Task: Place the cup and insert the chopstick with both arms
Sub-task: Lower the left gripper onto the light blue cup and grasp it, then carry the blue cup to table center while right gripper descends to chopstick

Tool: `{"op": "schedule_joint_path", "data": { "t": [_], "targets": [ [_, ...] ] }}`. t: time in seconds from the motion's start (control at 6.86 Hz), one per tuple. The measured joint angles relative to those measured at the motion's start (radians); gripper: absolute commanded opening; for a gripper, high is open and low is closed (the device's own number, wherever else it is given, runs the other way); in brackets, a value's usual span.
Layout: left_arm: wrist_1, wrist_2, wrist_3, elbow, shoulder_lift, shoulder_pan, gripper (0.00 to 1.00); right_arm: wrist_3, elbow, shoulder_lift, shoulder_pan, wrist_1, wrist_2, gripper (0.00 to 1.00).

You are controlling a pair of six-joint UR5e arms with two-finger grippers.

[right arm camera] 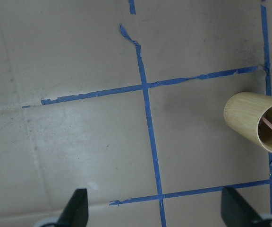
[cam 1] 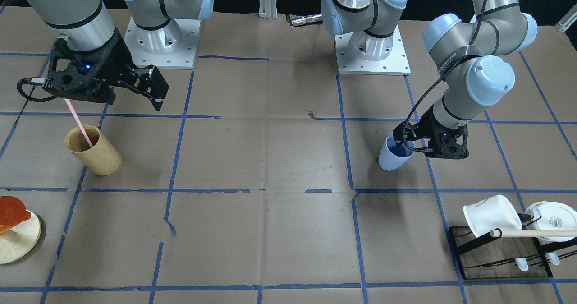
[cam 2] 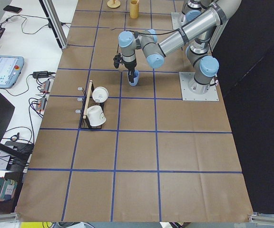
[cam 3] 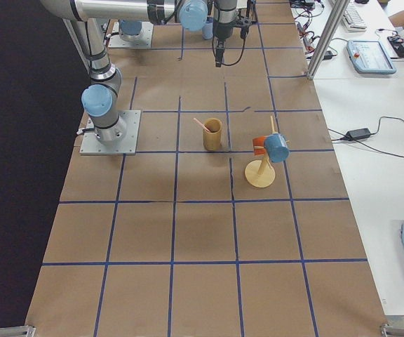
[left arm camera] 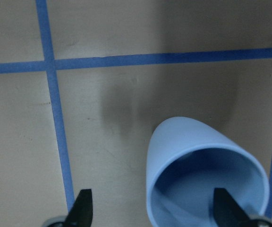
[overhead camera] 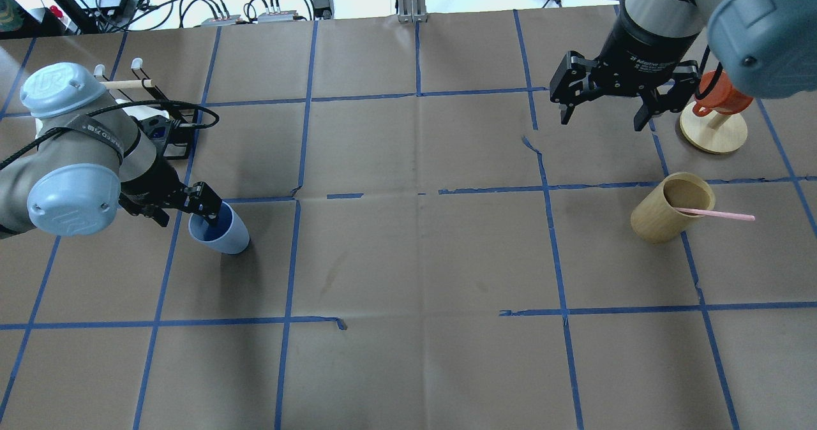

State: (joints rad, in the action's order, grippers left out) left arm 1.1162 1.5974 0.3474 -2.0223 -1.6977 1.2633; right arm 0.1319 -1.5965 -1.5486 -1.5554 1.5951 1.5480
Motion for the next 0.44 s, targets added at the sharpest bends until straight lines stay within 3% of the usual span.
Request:
{"op": "schedule_joint_path", "data": {
  "t": [0.15,0.29,0.44],
  "targets": [
    [-0.009,-0.001,-0.009,-0.002,-0.006,0.000,0.10,-0.024,0.000,0.001,0.002,-0.003,0.003,1.00],
    [-0.014,-0.003,-0.017,-0.004,-0.011,0.000,0.00,-0.091,-0.002,0.002,0.010,-0.007,0.007,1.00],
    [-0.017,-0.005,-0.024,-0.004,-0.014,0.000,0.00,-0.190,-0.012,0.005,0.040,-0.012,0.009,1.00]
  ]
}}
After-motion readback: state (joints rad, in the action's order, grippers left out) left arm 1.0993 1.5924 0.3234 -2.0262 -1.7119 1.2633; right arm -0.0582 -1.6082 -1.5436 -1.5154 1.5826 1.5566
